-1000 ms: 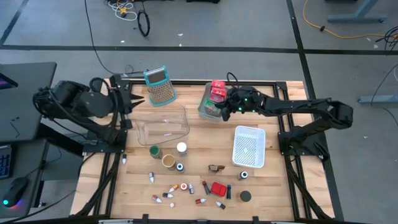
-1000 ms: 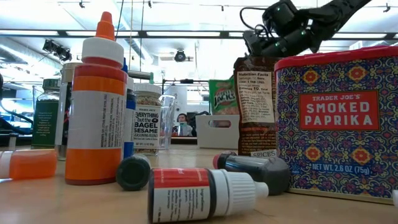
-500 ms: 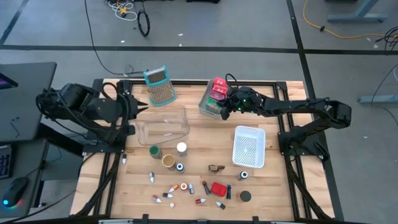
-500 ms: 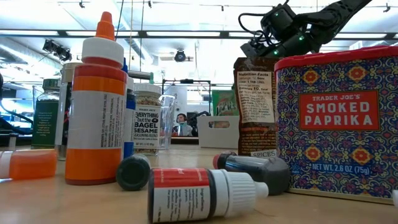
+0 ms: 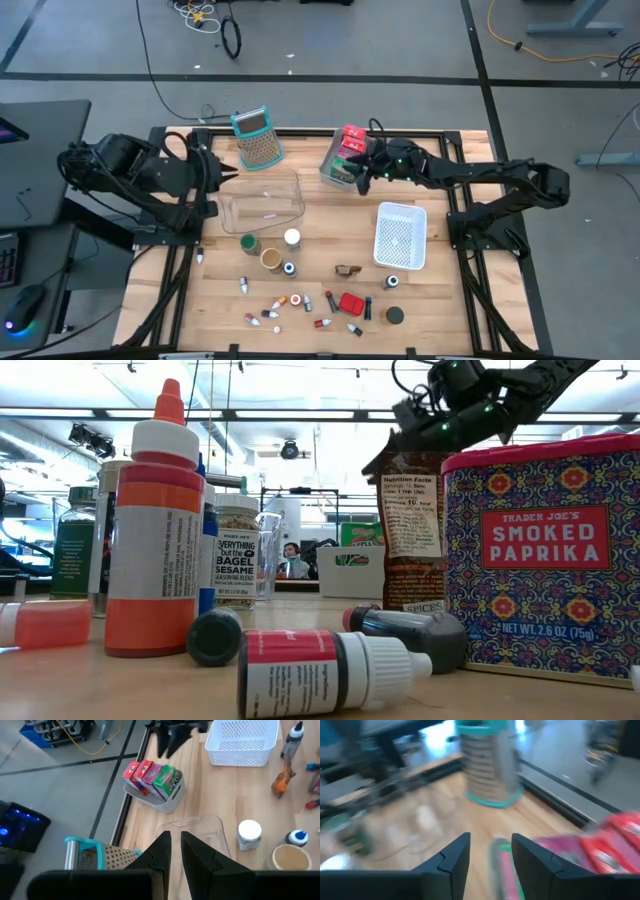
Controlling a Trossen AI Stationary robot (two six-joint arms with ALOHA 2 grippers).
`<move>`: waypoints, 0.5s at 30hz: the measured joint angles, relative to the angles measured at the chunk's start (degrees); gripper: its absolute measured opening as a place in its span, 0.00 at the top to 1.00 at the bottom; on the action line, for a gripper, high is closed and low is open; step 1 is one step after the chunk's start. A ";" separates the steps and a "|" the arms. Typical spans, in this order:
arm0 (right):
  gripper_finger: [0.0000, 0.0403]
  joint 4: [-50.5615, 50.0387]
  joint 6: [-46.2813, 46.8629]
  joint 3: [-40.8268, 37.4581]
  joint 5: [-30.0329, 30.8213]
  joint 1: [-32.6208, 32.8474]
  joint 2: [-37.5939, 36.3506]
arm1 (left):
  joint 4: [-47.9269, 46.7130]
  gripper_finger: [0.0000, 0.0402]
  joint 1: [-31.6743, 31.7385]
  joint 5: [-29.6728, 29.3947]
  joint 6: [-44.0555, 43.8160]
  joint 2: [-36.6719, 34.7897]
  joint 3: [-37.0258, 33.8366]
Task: Pick & Place Kitchen Items
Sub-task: Put the orange seasoning packet into the transparent bin
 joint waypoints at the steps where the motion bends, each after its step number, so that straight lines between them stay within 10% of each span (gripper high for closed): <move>1: 0.61 0.15 -1.45 0.00 -1.52 0.60 -0.16 | 0.03 0.88 0.00 0.00 -0.52 0.00 0.00; 7: 0.61 -0.54 -7.11 0.00 -5.46 5.51 -0.30 | 6.45 0.88 0.00 0.17 1.61 -1.32 -6.05; 15: 0.61 -0.89 -9.77 0.00 -5.47 12.52 -0.30 | 34.70 0.88 0.00 6.83 7.62 -7.16 -33.50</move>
